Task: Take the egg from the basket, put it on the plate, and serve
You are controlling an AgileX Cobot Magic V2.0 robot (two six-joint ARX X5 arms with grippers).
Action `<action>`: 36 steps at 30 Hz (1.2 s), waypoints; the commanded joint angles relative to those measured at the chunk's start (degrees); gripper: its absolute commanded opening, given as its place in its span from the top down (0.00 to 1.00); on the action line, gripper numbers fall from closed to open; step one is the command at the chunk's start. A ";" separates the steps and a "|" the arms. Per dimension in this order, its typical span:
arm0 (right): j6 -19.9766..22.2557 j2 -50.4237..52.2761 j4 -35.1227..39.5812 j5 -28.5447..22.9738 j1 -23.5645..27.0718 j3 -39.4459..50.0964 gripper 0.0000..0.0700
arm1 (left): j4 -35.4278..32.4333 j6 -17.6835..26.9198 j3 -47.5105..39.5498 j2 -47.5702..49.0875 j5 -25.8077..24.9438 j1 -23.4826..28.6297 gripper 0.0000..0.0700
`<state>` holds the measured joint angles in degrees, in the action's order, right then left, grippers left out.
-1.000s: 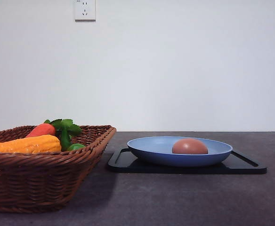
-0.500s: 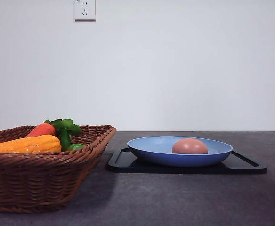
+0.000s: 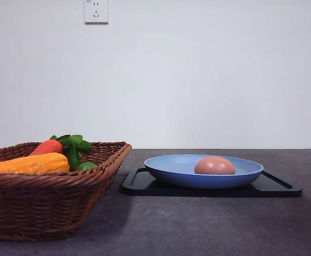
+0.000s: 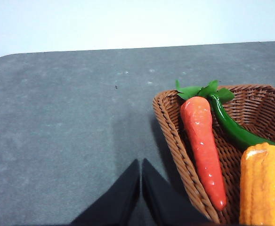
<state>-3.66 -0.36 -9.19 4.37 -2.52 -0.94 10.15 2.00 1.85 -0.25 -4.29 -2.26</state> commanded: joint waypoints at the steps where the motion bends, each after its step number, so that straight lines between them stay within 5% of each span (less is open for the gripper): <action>1: -1.48 0.15 1.24 -0.10 -0.07 0.23 1.00 | 0.20 0.29 -0.81 0.07 0.04 0.00 1.00; 36: -1.48 0.15 4.91 -0.10 -0.07 0.23 1.00 | 0.20 0.28 -0.81 0.07 0.04 0.00 1.00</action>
<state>-4.57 -0.36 -4.91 4.36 -2.52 -0.91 10.15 2.00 1.85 -0.25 -4.29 -2.26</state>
